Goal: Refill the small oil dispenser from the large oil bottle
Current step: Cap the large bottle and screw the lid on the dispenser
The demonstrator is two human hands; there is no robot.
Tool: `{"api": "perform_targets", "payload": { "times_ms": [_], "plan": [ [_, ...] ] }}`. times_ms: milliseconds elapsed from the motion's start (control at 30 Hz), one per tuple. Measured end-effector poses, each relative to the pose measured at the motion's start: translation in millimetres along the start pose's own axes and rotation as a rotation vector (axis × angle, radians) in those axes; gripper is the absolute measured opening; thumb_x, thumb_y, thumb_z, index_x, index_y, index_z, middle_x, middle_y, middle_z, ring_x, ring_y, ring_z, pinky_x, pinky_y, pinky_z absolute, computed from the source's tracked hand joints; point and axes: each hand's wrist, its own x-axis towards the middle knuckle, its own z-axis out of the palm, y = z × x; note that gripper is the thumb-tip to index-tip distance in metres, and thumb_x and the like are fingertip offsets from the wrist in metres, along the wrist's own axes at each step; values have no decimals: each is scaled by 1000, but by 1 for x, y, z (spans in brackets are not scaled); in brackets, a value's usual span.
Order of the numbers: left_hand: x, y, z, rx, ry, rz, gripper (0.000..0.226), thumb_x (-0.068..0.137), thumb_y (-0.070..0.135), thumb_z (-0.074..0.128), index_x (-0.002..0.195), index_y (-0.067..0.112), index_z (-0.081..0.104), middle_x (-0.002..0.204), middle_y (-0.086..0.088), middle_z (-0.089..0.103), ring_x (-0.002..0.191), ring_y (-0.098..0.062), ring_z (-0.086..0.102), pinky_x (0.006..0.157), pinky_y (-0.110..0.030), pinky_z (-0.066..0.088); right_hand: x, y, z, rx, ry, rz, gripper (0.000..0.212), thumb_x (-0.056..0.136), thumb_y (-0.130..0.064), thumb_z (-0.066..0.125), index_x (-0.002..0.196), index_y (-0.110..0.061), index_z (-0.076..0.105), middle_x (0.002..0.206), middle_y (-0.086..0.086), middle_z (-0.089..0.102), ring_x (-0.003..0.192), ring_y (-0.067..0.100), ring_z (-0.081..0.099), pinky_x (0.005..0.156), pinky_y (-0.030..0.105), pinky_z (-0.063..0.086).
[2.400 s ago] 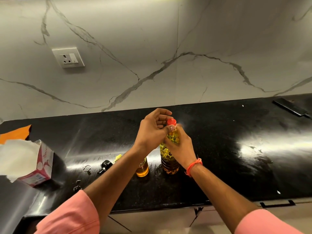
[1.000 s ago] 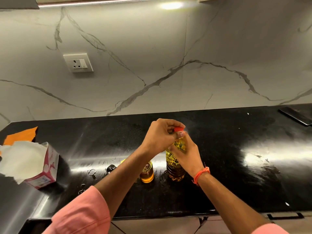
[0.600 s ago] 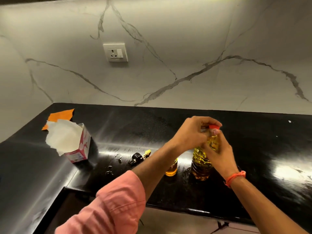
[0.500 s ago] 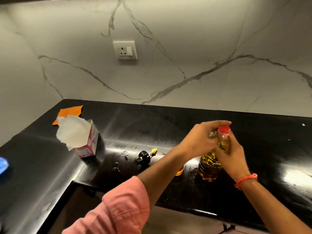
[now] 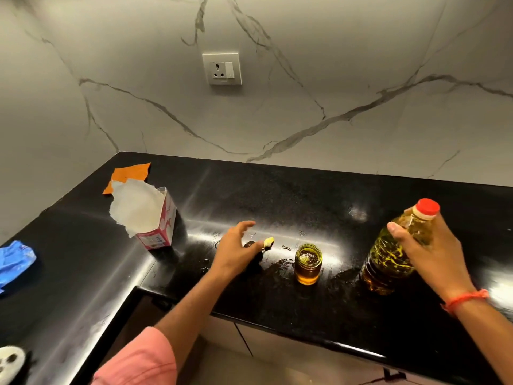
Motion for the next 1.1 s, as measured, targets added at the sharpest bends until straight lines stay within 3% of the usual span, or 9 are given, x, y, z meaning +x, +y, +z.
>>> {"api": "perform_targets", "payload": {
  "times_ms": [200, 267, 333, 433, 500, 600, 767, 933, 1100],
  "plan": [
    [-2, -50, 21, 166, -47, -157, 89, 73, 44, 86, 149, 25, 44, 142, -8, 54, 129, -24, 53, 105, -37, 46, -8, 12, 2, 6, -6, 44, 83, 74, -44, 80, 145, -37, 39, 134, 3, 61, 122, 23, 60, 108, 47, 46],
    [-3, -55, 30, 183, -19, -152, 94, 70, 51, 86, 149, 26, 42, 142, -5, 54, 130, -24, 52, 106, -40, 46, -20, 21, 4, 89, 73, 67, 92, 71, -47, 86, 146, -48, 33, 148, 4, 52, 134, 22, 53, 113, 47, 42],
    [-3, -56, 38, 189, 15, -140, 94, 69, 55, 85, 148, 28, 42, 143, -2, 53, 132, -23, 50, 107, -41, 46, -38, 32, 9, 149, 268, 69, 81, 69, -63, 85, 135, -55, 39, 147, 7, 49, 132, 21, 53, 113, 42, 42],
    [-2, -55, 45, 202, 61, -129, 91, 70, 58, 84, 145, 28, 41, 142, -1, 53, 132, -23, 49, 105, -40, 45, -78, 38, 23, 190, 469, 61, 59, 66, -80, 72, 112, -52, 49, 129, 15, 55, 113, 21, 55, 101, 20, 42],
    [0, -55, 47, 214, 81, -125, 89, 70, 59, 83, 142, 29, 42, 139, -1, 55, 129, -23, 50, 103, -41, 46, -100, 37, 39, 183, 430, 72, 52, 67, -75, 73, 104, -47, 52, 119, 11, 57, 107, 21, 55, 91, 12, 43],
    [3, -56, 48, 231, 112, -126, 83, 69, 59, 84, 137, 31, 45, 131, 0, 60, 123, -24, 56, 97, -42, 50, -113, 38, 66, 122, 275, 48, 51, 70, -58, 83, 106, -36, 55, 108, 1, 60, 103, 20, 60, 89, 23, 47],
    [6, -56, 46, 207, 111, -114, 64, 74, 51, 84, 126, 32, 53, 120, 3, 67, 112, -22, 64, 89, -39, 53, -98, 45, 113, 40, -27, 49, 86, 62, -48, 91, 136, -35, 49, 124, -10, 58, 117, -1, 55, 99, 23, 47],
    [4, -47, 36, 29, 124, -94, 57, 72, 47, 87, 121, 29, 62, 110, 7, 72, 107, -16, 67, 90, -35, 54, -68, 41, 148, 38, -136, 91, 101, 61, -41, 97, 146, -36, 42, 138, -7, 53, 127, 9, 53, 107, 25, 40],
    [6, -14, 10, -133, -20, 32, 52, 73, 31, 91, 118, 33, 64, 109, 4, 71, 96, -9, 71, 84, -26, 61, -49, 38, 169, 40, -192, 126, 105, 63, -38, 96, 151, -25, 40, 144, -5, 50, 132, 12, 48, 110, 25, 40]
  ]
}}
